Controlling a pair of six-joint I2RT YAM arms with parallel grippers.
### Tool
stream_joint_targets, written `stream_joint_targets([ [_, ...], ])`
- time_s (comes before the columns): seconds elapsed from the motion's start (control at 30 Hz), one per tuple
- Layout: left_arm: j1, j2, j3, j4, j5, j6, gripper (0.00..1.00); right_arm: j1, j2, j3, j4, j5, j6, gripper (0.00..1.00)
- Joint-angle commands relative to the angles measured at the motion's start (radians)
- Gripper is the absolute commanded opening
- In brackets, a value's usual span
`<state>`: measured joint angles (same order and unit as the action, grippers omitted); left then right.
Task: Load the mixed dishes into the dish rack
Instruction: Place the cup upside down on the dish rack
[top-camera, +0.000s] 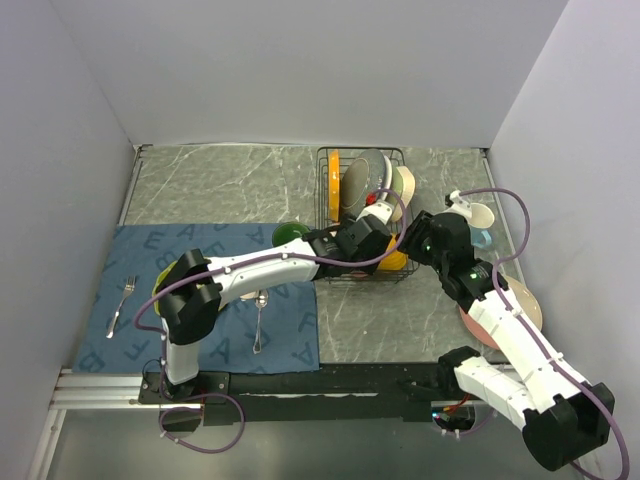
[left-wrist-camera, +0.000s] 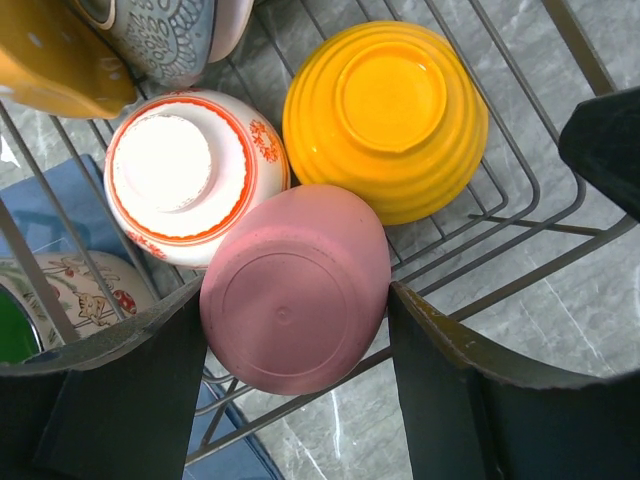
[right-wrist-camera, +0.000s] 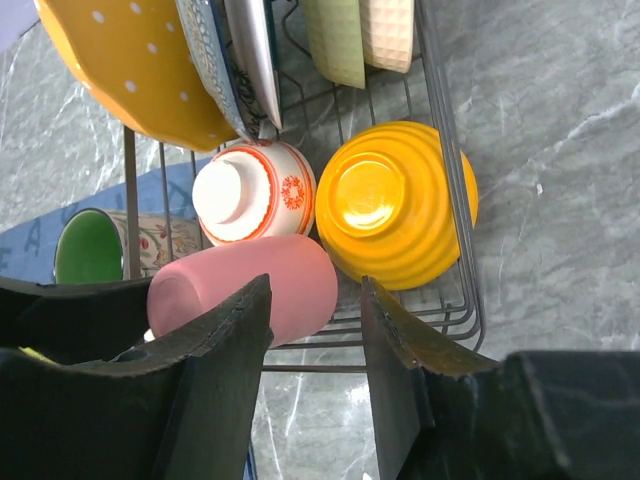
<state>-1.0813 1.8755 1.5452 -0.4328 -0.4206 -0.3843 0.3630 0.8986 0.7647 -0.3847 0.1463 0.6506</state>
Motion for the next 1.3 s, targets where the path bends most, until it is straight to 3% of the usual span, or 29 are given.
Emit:
stream_joint_targets([
  [0.0, -0.023, 0.011, 0.039, -0.046, -0.05, -0.016, 0.09, -0.002, -0.018, -0.007, -0.008, 0.024, 0.017, 0.49],
  [0.13, -0.026, 0.016, 0.036, -0.05, -0.064, -0.024, 0.17, -0.001, -0.02, -0.011, -0.011, 0.026, 0.018, 0.49],
  [0.17, -0.028, 0.017, 0.036, -0.052, -0.088, -0.031, 0.09, -0.004, -0.023, -0.013, -0.016, 0.032, 0.023, 0.49],
  [0.37, -0.029, 0.008, 0.016, -0.02, -0.125, -0.054, 0.01, -0.004, -0.032, -0.022, -0.011, 0.039, 0.027, 0.49],
  [0.6, -0.035, -0.019, -0.031, 0.054, -0.205, -0.094, 0.01, -0.004, -0.041, -0.039, -0.003, 0.042, 0.032, 0.48],
  [0.83, -0.038, 0.022, -0.01, 0.035, -0.147, -0.106, 0.01, -0.007, -0.038, -0.042, -0.005, 0.041, 0.032, 0.47],
  [1.03, -0.046, 0.024, -0.037, 0.039, -0.129, -0.116, 0.2, -0.007, -0.041, -0.053, -0.006, 0.039, 0.034, 0.47],
  [1.13, -0.051, 0.024, -0.053, 0.051, -0.118, -0.119, 0.34, -0.009, -0.043, -0.057, -0.005, 0.038, 0.037, 0.47],
  [1.17, -0.052, 0.027, -0.053, 0.046, -0.119, -0.119, 0.44, -0.009, -0.041, -0.058, -0.005, 0.036, 0.035, 0.47],
  [1.27, -0.057, 0.033, -0.042, 0.037, -0.132, -0.119, 0.55, -0.009, -0.041, -0.059, -0.006, 0.036, 0.037, 0.47],
])
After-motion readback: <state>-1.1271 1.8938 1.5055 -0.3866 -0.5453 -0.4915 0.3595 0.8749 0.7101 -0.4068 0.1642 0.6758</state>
